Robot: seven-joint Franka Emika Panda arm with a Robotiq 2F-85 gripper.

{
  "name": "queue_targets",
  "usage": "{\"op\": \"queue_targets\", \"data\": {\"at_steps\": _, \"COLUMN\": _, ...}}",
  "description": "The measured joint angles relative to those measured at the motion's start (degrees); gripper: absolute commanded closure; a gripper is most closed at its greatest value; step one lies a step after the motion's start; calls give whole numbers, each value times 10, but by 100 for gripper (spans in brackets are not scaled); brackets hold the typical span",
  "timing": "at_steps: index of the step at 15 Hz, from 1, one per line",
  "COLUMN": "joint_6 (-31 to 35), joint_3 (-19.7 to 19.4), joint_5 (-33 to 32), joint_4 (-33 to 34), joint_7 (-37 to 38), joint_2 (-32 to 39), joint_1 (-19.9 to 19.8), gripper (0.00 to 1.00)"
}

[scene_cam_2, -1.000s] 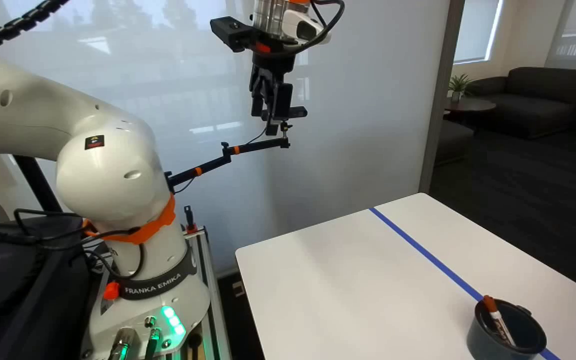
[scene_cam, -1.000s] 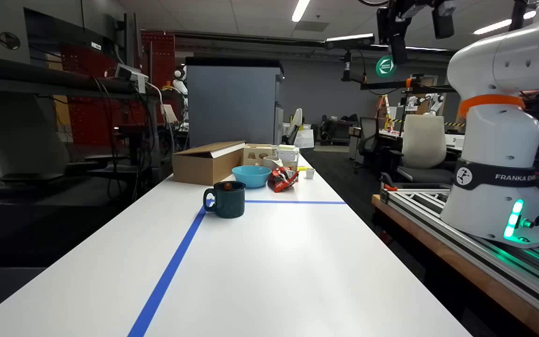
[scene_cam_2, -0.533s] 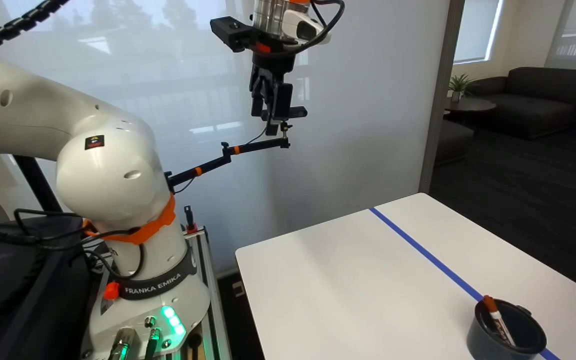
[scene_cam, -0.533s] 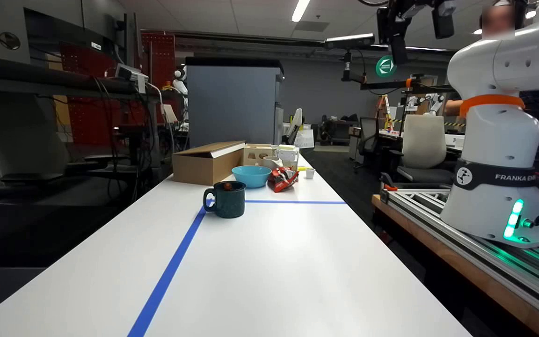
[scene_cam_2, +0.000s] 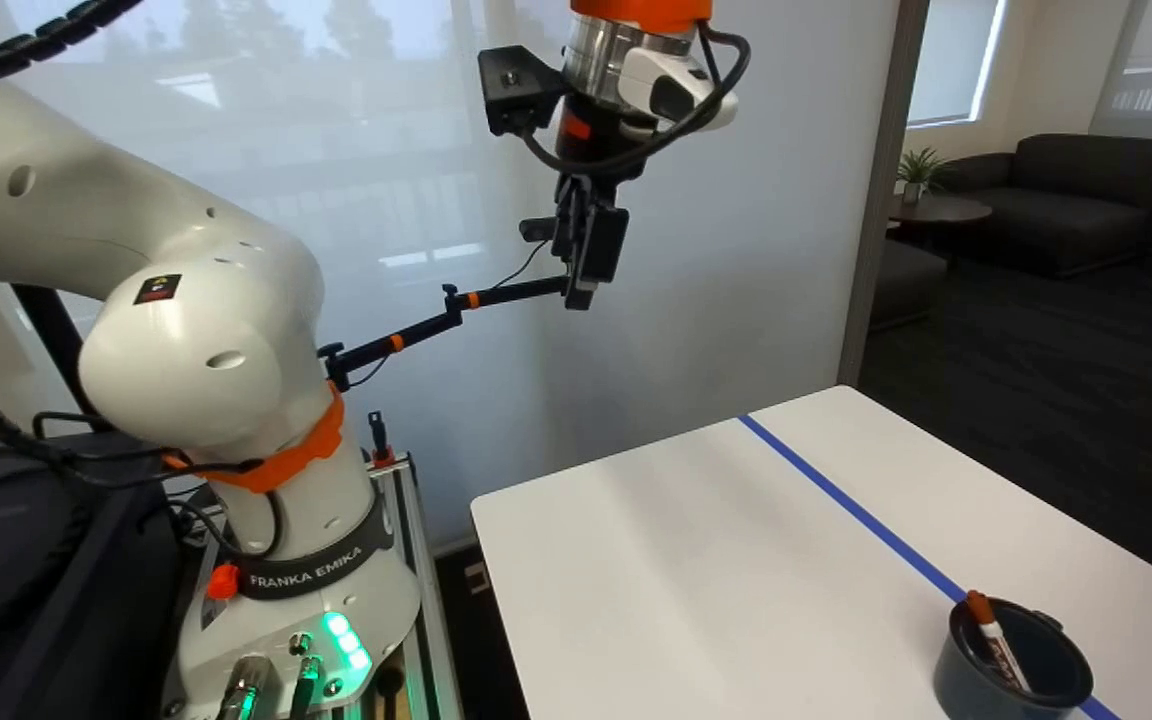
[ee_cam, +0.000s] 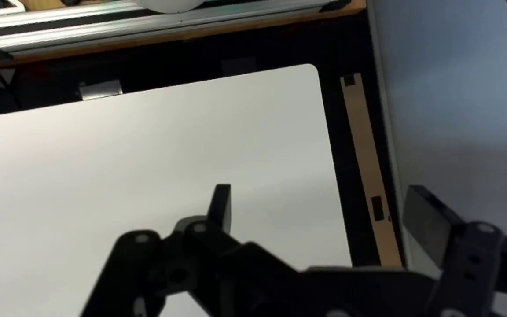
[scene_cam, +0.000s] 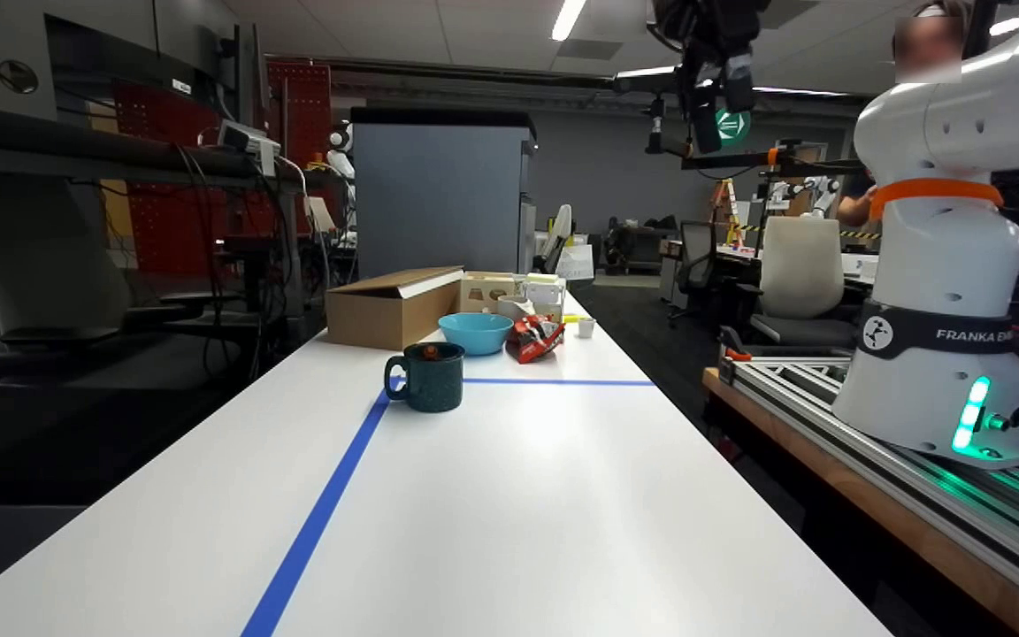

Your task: Remove the marker from the cup and put it on the table

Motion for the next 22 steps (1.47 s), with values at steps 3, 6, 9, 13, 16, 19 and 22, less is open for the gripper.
{"op": "queue_targets", "data": {"at_steps": 3, "joint_6": 32, "joint_3": -38, "joint_5": 2, "joint_4": 7, "joint_7": 9, "joint_2": 44, "joint_1": -48, "gripper": 0}}
{"op": "queue_targets", "data": {"at_steps": 6, "joint_6": 73, "joint_3": -62, "joint_5": 14, "joint_4": 21, "joint_7": 32, "joint_2": 92, "joint_1": -81, "gripper": 0}}
{"op": "queue_targets", "data": {"at_steps": 9, "joint_6": 113, "joint_3": -85, "joint_5": 46, "joint_4": 51, "joint_7": 56, "joint_2": 152, "joint_1": -100, "gripper": 0}}
{"op": "queue_targets", "data": {"at_steps": 13, "joint_6": 145, "joint_3": -109, "joint_5": 113, "joint_4": 115, "joint_7": 92, "joint_2": 249, "joint_1": -110, "gripper": 0}}
{"op": "queue_targets", "data": {"at_steps": 16, "joint_6": 148, "joint_3": -121, "joint_5": 171, "joint_4": 170, "joint_7": 108, "joint_2": 328, "joint_1": -110, "gripper": 0}}
{"op": "queue_targets", "data": {"at_steps": 19, "joint_6": 147, "joint_3": -127, "joint_5": 226, "joint_4": 226, "joint_7": 118, "joint_2": 407, "joint_1": -112, "gripper": 0}}
{"op": "queue_targets", "data": {"at_steps": 22, "joint_6": 143, "joint_3": -127, "joint_5": 265, "joint_4": 281, "joint_7": 132, "joint_2": 480, "joint_1": -122, "gripper": 0}}
